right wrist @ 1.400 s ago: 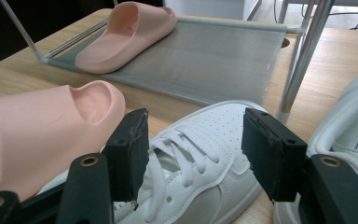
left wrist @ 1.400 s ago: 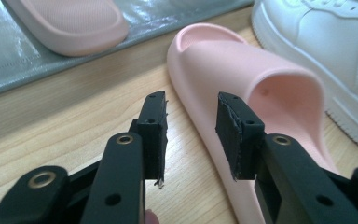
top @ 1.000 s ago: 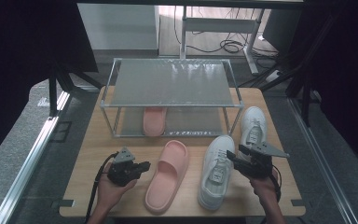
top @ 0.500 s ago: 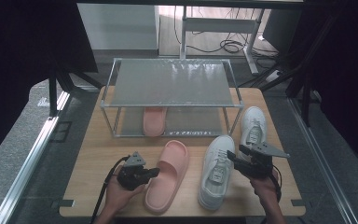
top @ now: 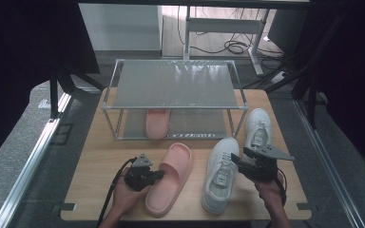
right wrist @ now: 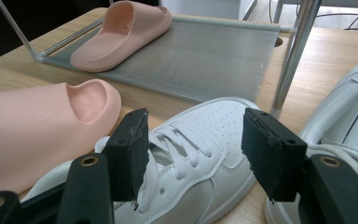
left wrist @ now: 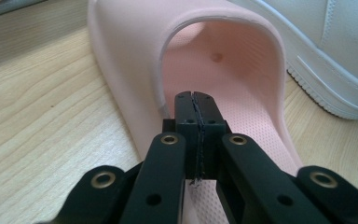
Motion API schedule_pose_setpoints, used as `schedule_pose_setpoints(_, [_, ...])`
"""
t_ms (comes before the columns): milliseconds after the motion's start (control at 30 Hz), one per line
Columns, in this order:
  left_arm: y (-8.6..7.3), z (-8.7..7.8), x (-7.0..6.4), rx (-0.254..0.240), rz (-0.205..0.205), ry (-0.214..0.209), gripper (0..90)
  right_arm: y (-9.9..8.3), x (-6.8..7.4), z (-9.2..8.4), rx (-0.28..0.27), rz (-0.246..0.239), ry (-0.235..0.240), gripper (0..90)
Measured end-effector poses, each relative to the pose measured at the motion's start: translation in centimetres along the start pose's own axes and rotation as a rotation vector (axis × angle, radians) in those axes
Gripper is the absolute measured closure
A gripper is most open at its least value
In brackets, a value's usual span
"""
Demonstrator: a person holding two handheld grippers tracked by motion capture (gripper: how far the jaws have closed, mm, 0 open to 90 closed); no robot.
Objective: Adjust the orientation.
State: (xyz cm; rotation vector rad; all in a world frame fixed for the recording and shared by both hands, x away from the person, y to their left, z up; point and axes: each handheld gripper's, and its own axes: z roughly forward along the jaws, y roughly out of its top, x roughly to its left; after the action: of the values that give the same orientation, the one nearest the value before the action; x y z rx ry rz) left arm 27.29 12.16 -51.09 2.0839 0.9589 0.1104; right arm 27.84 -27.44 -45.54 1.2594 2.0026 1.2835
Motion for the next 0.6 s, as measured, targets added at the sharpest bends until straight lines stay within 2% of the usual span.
schedule_pose_setpoints(300, [-0.1, -0.6, 1.0, -0.003, -0.020, 0.016, 89.1, 0.0, -0.1, -0.1, -0.002, 0.003, -0.003, 41.8])
schedule_pose_setpoints(400, [-0.2, -0.9, 1.6, -0.007, -0.034, 0.036, 88.5, 0.0, -0.1, -0.1, -0.002, 0.001, -0.003, 41.8])
schedule_pose_setpoints(600, [-0.2, -1.1, 1.4, -0.011, -0.028, 0.030, 84.1, 0.0, 0.0, 0.0, 0.000, -0.002, -0.002, 41.8])
